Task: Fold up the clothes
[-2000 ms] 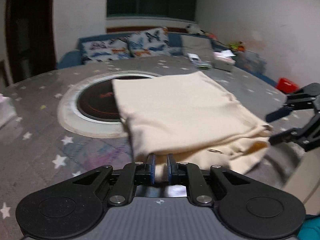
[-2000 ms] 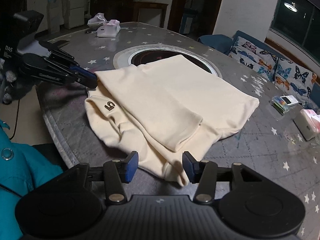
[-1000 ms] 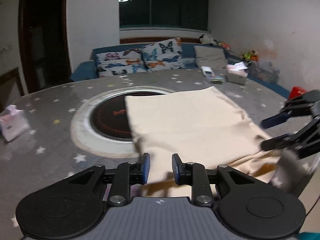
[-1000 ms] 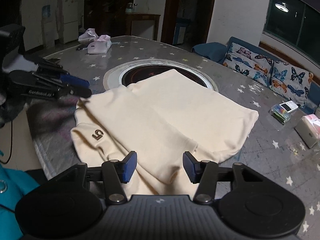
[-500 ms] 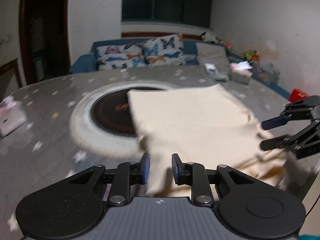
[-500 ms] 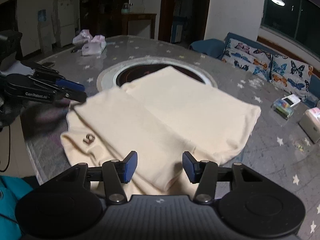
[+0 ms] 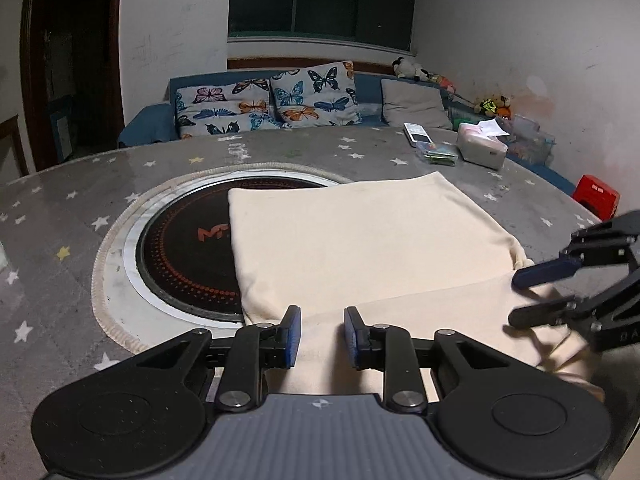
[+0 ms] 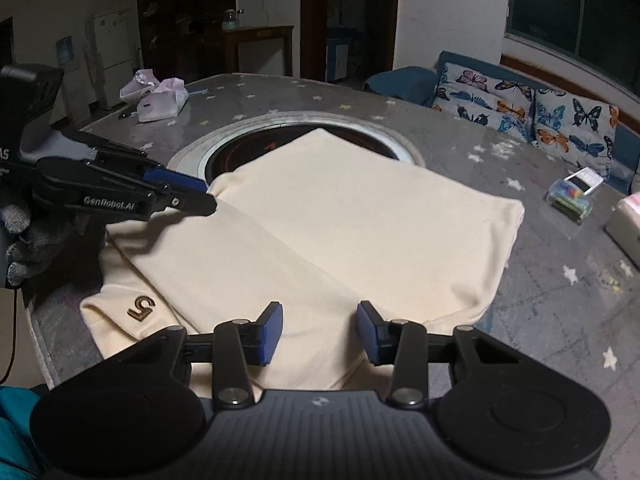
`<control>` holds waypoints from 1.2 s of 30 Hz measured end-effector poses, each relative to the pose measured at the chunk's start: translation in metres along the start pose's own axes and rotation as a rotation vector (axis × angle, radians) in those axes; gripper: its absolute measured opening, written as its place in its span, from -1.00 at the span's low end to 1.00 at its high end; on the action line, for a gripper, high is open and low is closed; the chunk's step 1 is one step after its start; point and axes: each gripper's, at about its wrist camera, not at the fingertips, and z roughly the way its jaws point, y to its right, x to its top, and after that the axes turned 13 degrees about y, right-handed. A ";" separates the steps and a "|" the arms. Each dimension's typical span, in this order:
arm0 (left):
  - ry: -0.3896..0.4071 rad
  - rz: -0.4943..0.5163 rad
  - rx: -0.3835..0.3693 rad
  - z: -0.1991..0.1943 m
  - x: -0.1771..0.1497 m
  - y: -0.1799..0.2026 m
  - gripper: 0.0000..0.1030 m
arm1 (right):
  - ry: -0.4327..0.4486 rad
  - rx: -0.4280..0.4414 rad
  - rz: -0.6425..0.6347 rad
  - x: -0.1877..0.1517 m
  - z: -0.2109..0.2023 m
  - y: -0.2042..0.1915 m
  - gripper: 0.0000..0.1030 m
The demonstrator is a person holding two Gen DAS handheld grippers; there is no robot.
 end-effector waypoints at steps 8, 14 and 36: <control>0.020 0.060 -0.041 -0.033 0.002 0.004 -0.49 | -0.008 -0.005 -0.025 -0.001 -0.003 -0.002 -0.23; 0.026 0.202 -0.147 -0.083 -0.017 0.027 -0.43 | -0.042 0.001 -0.104 -0.008 -0.018 -0.013 -0.38; 0.107 0.429 -0.256 -0.079 -0.052 0.074 -0.83 | -0.053 0.053 -0.274 -0.013 -0.070 -0.043 -0.13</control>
